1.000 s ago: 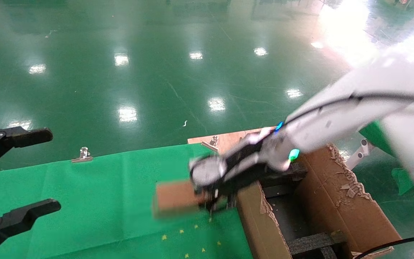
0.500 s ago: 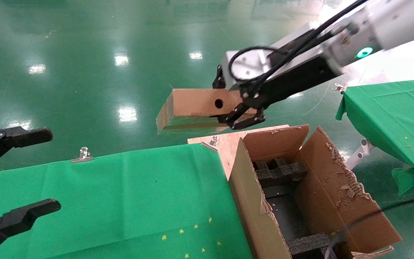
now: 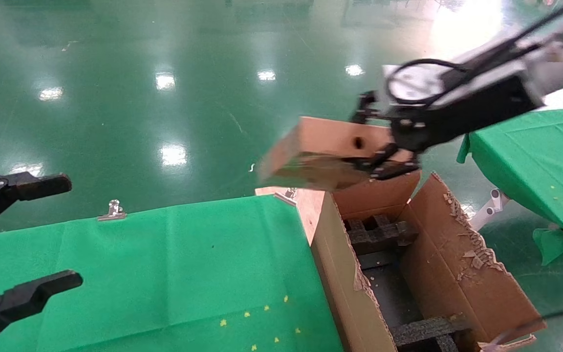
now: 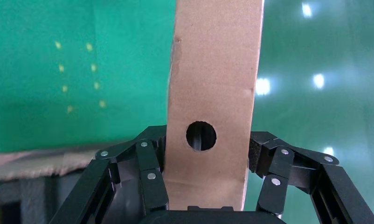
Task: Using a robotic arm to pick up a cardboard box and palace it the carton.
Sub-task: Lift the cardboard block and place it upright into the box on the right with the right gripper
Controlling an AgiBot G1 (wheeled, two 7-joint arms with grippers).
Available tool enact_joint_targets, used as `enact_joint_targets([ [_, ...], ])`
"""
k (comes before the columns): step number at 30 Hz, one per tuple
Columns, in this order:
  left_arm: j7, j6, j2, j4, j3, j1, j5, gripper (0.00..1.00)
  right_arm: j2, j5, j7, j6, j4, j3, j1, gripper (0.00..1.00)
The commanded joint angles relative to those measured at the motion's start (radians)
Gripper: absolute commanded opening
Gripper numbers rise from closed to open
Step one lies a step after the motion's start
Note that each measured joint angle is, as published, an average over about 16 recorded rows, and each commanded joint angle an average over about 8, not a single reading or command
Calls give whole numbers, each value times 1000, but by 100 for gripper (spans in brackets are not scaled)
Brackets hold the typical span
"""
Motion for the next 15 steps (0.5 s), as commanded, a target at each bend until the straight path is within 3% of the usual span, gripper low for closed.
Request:
enact_joint_targets([
  [1, 0, 0, 0, 0, 0, 0, 0, 100, 39, 0, 0, -1, -5, -30, 20, 0],
  [8, 0, 0, 0, 0, 0, 0, 0, 100, 197, -19, 38, 1, 24, -136, 72, 0],
  [15, 0, 0, 0, 0, 0, 0, 0, 100, 302, -2, 76, 8, 37, -205, 87, 0],
])
